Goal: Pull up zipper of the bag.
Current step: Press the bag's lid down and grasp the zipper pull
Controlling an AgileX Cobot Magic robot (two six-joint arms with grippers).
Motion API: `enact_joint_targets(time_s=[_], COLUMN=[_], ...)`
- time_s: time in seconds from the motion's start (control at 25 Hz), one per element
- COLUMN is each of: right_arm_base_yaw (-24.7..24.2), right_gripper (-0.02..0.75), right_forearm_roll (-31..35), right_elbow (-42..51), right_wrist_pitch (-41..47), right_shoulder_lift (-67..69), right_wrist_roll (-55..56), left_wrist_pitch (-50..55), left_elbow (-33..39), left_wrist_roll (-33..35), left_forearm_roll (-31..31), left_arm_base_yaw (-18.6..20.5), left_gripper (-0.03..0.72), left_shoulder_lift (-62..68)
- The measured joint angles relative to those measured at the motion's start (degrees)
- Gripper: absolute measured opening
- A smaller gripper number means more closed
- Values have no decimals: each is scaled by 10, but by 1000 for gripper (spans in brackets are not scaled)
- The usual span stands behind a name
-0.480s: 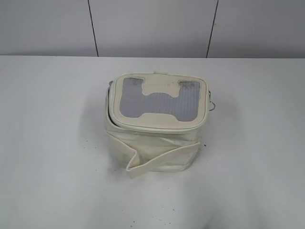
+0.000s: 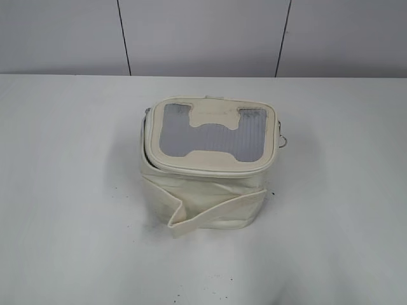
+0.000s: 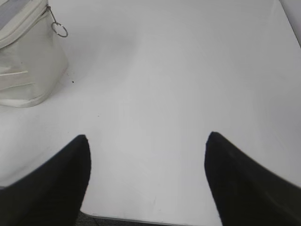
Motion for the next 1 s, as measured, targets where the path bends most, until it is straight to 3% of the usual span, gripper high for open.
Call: enact_joint_targets(time_s=[0.84,1.0], right_arm_base_yaw=[0,0], right_gripper=[585,585], right_forearm_roll=[0,3], right_elbow=[0,0], right_wrist_pitch=[0,0], right_shoulder_lift=[0,0], right_wrist_roll=[0,0], left_wrist_pitch=[0,0], left_elbow=[0,0], left_wrist_roll=[0,0], left_forearm_roll=[0,-1], left_arm_base_yaw=[0,-18], left_gripper=[252,252], left_shoulder_lift=[0,0])
